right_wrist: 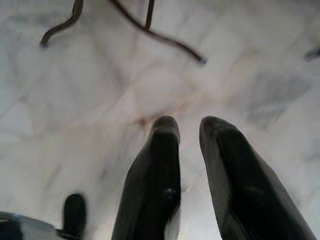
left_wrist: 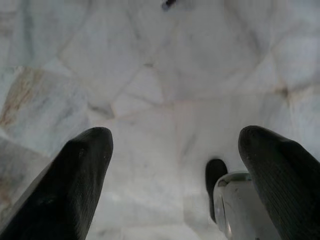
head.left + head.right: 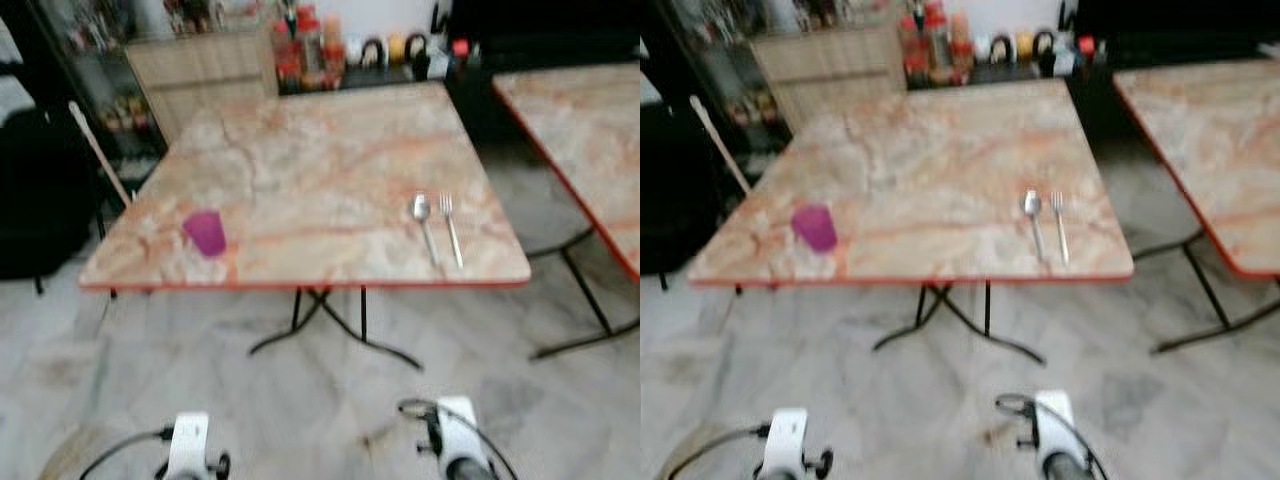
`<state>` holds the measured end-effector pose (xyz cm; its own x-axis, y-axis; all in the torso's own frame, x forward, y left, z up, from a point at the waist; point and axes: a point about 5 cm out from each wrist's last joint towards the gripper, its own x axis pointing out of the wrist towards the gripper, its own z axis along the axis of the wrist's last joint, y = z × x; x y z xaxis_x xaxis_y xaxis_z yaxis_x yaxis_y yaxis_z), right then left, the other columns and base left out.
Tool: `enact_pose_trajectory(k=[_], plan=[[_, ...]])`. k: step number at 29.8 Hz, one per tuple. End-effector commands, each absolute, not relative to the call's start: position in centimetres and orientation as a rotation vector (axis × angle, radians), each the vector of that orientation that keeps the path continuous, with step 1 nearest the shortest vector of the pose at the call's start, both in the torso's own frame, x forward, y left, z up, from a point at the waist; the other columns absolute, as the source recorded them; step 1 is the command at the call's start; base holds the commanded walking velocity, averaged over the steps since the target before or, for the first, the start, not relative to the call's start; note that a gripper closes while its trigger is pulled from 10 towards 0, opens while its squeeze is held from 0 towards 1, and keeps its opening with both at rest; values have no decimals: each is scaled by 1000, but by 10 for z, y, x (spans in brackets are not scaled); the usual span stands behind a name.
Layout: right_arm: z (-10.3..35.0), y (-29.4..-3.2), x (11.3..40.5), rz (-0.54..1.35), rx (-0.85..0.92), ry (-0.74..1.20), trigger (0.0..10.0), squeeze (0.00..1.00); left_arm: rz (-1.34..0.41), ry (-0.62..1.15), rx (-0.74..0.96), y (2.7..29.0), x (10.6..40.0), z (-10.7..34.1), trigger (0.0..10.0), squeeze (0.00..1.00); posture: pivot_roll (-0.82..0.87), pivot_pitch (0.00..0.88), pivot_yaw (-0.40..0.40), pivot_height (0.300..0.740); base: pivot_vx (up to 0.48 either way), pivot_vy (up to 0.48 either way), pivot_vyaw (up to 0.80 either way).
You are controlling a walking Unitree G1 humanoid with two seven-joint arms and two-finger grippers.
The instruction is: Setting the table
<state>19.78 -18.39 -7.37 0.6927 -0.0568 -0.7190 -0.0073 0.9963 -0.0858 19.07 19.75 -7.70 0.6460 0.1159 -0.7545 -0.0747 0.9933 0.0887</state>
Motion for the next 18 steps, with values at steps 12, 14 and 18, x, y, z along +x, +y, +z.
enact_pose_trajectory(k=[12,14,18], plan=[[-71,-171,205,-8,-54,778,10000,0,139,865,64,208,189,-76,10000,0,-2,0,88,736,299,0,0],[-70,-171,205,-9,-53,772,10000,0,138,863,62,207,190,-76,10000,0,-2,0,86,736,300,0,0],[-70,-171,206,-8,-53,769,10000,0,138,864,61,207,190,-76,10000,0,-1,0,83,736,302,0,0]])
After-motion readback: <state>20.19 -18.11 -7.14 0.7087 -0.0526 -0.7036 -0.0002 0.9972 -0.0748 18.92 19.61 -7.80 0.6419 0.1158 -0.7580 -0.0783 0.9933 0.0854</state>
